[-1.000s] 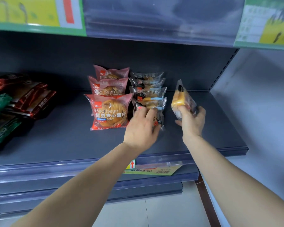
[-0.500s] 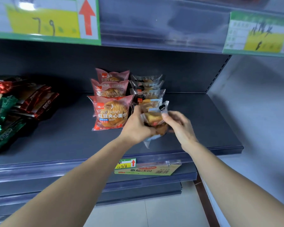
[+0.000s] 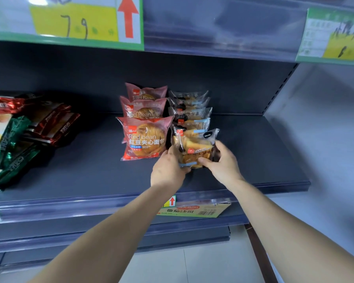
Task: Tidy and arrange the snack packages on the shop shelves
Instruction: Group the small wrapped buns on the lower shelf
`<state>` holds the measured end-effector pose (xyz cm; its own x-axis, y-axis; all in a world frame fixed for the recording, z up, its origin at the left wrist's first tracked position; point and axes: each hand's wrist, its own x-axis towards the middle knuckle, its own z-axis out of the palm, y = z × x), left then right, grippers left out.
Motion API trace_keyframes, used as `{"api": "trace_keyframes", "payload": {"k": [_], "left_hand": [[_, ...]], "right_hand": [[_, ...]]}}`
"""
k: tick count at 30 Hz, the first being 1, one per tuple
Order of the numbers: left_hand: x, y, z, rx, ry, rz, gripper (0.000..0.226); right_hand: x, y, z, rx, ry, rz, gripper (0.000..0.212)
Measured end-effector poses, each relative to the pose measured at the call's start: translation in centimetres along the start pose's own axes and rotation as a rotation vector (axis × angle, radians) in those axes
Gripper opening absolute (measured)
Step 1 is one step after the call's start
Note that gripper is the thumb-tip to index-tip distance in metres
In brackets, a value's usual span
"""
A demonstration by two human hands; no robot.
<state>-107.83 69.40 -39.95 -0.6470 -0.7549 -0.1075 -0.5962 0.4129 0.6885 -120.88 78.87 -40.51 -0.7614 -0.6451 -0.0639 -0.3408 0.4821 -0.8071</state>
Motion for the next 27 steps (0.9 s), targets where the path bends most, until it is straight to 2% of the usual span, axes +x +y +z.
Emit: {"api": "trace_keyframes", "payload": {"k": [5, 8, 10, 12, 16, 20, 21, 24, 27], "left_hand": [[-0.1, 0.3, 0.1, -0.034, 0.029, -0.013, 0.043], [-0.2, 0.2, 0.0, -0.094, 0.010, -0.001, 0.048], [-0.2, 0.3, -0.1, -0.055, 0.023, 0.002, 0.044], [-0.2, 0.4, -0.2, 0.006, 0.040, 0.010, 0.041], [0.0, 0.4, -0.2, 0.051, 0.030, 0.011, 0.044], [-0.1, 0.4, -0.5, 0.021, 0.011, -0.012, 0.041], [-0.3, 0.4, -0.7, 0.004, 0.018, -0.005, 0.040], [-1.1, 0.2, -0.8, -0.101, 0.090, 0.118, 0.043], [-1.4, 0.9, -1.1, -0.449, 0.120, 0.204, 0.055]], "right_hand": [[0.0, -0.2, 0.0, -0.092, -0.108, -0.042, 0.064], [-0.3, -0.3, -0.2, -0.050, -0.189, -0.006, 0.073], [-0.6, -0.5, 0.0, 0.032, -0.140, -0.019, 0.074], [-0.8, -0.7, 0.2, 0.105, -0.049, -0.026, 0.060], [-0.3, -1.6, 0.4, 0.064, 0.100, -0.025, 0.028], [0.3, -2.3, 0.3, 0.098, 0.157, -0.020, 0.015], [0.3, -2.3, 0.2, 0.117, 0.164, -0.018, 0.015], [0.2, -1.8, -0.4, 0.244, 0.141, 0.040, 0.035], [0.3, -1.6, -0.6, 0.400, 0.120, 0.174, 0.021]]}}
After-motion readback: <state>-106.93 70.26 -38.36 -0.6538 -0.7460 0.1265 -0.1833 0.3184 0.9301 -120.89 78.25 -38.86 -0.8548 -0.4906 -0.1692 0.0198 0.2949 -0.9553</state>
